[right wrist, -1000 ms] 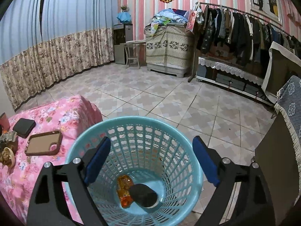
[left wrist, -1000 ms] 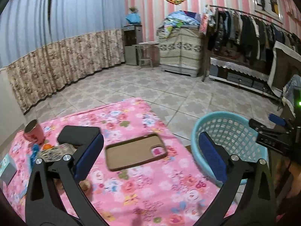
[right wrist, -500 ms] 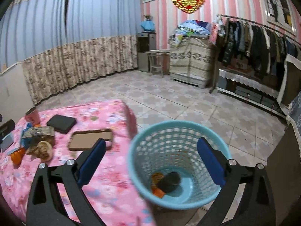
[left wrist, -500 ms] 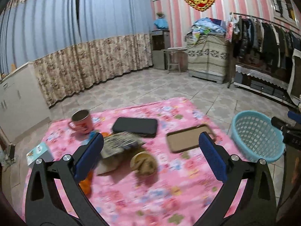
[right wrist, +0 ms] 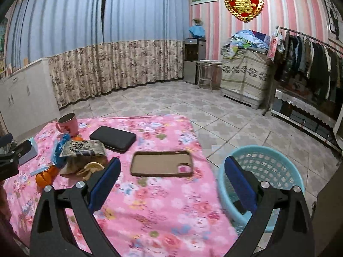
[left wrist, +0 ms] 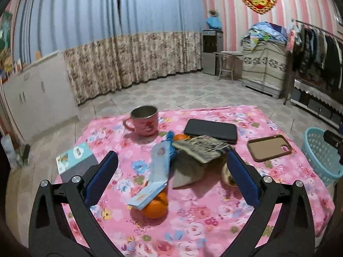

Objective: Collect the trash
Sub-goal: 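Move both tools back over the tablecloth toward the remaining items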

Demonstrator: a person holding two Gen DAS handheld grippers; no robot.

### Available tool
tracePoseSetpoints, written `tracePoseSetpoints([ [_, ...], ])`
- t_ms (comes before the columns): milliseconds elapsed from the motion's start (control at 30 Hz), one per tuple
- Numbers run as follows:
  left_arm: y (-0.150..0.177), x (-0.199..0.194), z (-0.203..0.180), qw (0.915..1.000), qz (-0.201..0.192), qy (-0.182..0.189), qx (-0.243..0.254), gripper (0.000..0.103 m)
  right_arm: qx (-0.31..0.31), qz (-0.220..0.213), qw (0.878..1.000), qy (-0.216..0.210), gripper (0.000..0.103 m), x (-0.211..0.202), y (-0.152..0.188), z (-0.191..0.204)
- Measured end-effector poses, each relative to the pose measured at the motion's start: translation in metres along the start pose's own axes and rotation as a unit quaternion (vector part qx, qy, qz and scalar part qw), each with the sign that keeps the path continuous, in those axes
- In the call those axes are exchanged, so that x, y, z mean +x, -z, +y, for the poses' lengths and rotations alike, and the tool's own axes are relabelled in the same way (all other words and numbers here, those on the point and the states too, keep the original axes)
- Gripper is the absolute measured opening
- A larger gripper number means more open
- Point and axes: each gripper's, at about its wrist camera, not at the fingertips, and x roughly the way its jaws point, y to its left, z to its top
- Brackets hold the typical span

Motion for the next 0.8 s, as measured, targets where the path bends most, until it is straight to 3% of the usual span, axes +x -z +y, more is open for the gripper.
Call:
tracePoseSetpoints([
  [400,0.013,0.029,0.041,0.9990,0.029,-0.018,-0.028,0.098,-0.010,0.003,1.000,-0.012,0.095,0.036,-0.004,0.049],
  [800,0.038,0.078,0.047,0.9941,0.101,-0.006,-0.037,0.097,-0.025,0.042,0.999,0.005,0.095,0.067,0.024,0.044],
])
